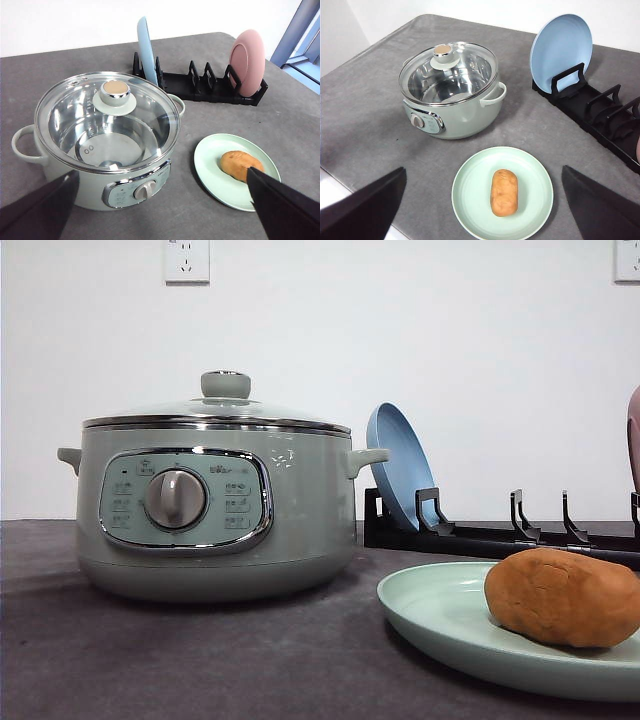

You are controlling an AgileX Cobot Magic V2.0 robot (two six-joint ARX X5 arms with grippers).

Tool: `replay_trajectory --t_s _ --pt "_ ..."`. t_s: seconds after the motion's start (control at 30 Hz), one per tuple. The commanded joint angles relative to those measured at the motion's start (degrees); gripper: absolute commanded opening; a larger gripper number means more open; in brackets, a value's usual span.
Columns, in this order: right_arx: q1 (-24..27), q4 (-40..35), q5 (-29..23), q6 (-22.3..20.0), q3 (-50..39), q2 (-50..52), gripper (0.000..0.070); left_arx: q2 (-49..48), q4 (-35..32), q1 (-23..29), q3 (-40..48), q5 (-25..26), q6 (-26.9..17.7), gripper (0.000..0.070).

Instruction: Transfer potato from steamer to green plate

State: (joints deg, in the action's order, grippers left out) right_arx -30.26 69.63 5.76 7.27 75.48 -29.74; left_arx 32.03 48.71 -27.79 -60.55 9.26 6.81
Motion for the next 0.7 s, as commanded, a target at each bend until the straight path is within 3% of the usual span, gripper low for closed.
replay_trajectory --t_s 0.0,0.17,0.2,0.23,0.27,0.3,0.37,0.67 --pt "-0.35 -0.53 -0.22 -0.7 1.07 -0.13 0.0628 0.0 -0.53 -0.35 -0.35 0.22 0.24 0.07" --pt "-0.35 -0.5 -0.2 -0.66 1.07 -0.13 0.0623 0.07 -0.51 -0.35 -0.35 0.22 0.2 0.0679" --pt "-0.35 -0.37 -0.2 -0.61 1.07 -0.13 0.0545 0.07 -0.41 -0.35 -0.35 0.2 0.2 0.0533" --pt "-0.35 -0.23 -0.2 -0.55 1.07 -0.13 0.037 0.07 -0.2 -0.35 -0.35 0.2 0.17 0.0263" --pt "-0.35 -0.05 -0.22 -0.57 1.07 -0.13 0.0148 0.07 0.18 -0.35 -0.35 0.2 0.15 0.0013" --pt "-0.35 0.0 -0.22 -0.57 1.07 -0.13 0.0003 0.07 0.2 -0.35 -0.33 -0.12 0.17 0.0047" --pt "-0.35 -0.26 -0.2 -0.59 1.07 -0.13 0.0013 0.09 0.15 -0.35 -0.33 -0.35 0.17 0.0016" --pt "-0.35 -0.85 -0.2 -0.24 1.07 -0.11 0.0013 -0.04 -0.33 -0.35 -0.35 -0.31 0.31 0.0017"
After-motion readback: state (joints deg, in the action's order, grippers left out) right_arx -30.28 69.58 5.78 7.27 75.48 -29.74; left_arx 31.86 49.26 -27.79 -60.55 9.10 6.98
